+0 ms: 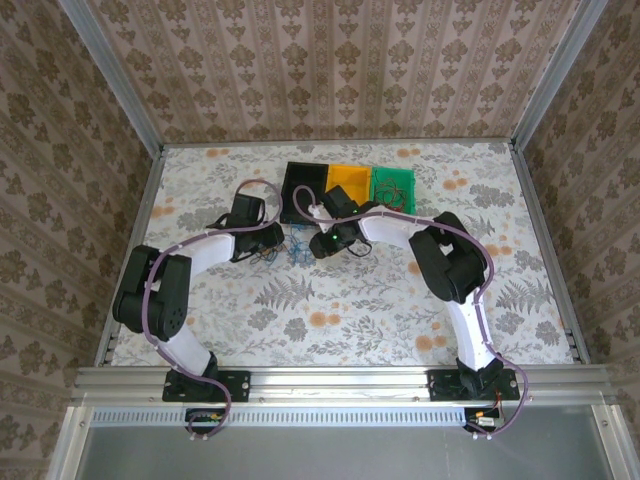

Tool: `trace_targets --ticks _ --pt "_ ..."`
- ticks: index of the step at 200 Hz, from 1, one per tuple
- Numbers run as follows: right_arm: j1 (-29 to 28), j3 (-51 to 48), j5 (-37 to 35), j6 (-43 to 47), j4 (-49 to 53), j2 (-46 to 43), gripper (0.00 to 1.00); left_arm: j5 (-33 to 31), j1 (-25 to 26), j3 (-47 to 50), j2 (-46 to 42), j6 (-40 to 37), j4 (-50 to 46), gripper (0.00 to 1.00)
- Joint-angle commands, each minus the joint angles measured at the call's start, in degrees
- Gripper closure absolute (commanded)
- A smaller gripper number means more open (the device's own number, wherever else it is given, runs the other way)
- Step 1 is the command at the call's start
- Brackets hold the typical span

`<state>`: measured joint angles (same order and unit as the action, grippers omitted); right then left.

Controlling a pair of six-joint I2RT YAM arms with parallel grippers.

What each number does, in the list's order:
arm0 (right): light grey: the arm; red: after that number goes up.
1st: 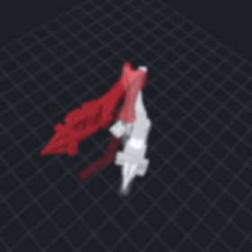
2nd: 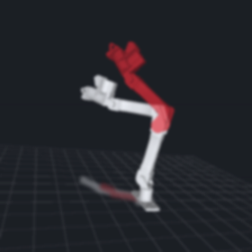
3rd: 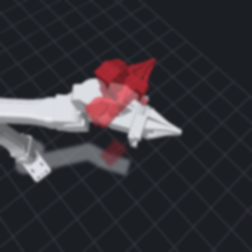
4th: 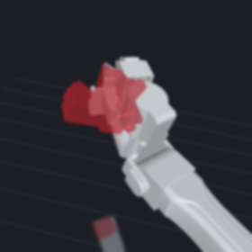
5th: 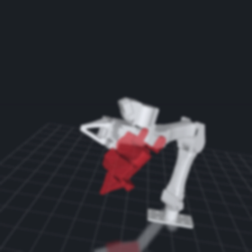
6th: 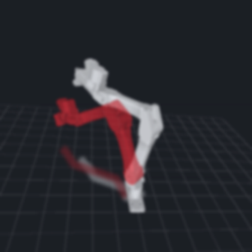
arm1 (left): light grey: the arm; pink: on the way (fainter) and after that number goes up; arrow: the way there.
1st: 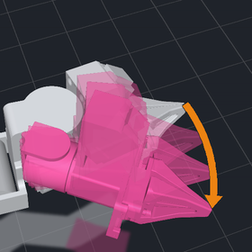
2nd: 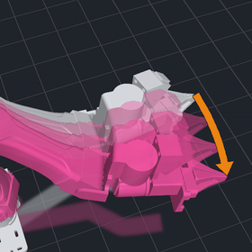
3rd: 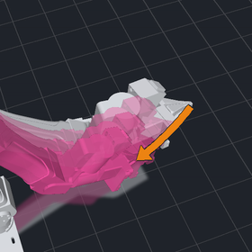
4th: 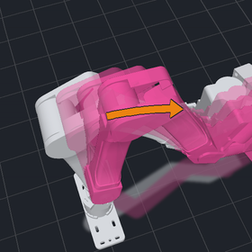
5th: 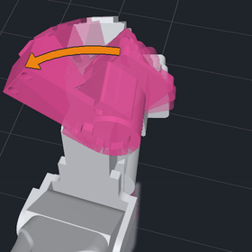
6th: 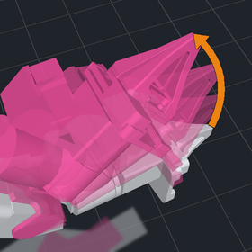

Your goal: Untangle the cables

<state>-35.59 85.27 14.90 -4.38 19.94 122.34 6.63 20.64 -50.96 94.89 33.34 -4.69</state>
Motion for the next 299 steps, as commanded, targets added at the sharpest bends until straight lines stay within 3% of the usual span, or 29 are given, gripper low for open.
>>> trace_targets --ticks 1,38,59,158,240,299 --pt "-0.8 1.4 -1.2 1.5 2.1 1.9 0.66 0.4 0.1 -0.1 1.3 -1.4 -0.8 0.6" --pt "-0.9 1.2 0.3 1.0 1.2 1.3 0.93 0.3 0.1 -0.1 2.2 -1.5 -1.2 0.6" --pt "-0.8 -1.4 -0.7 1.0 -0.8 -1.6 1.0 0.1 0.1 -0.1 3.4 -1.6 -1.4 0.6" --pt "2.4 -15.9 -10.1 -3.1 -6.6 -27.7 1.0 -1.8 0.1 2.1 6.6 -0.9 -1.8 0.66" --pt "5.9 -9.7 -20.1 -1.4 -9.0 -39.8 1.0 -2.3 0.1 2.8 7.0 -1.4 -2.0 0.7" --pt "7.3 -5.9 -21.8 1.0 -9.2 -41.0 1.0 -2.7 0.2 3.4 7.2 -1.5 -2.1 0.71"
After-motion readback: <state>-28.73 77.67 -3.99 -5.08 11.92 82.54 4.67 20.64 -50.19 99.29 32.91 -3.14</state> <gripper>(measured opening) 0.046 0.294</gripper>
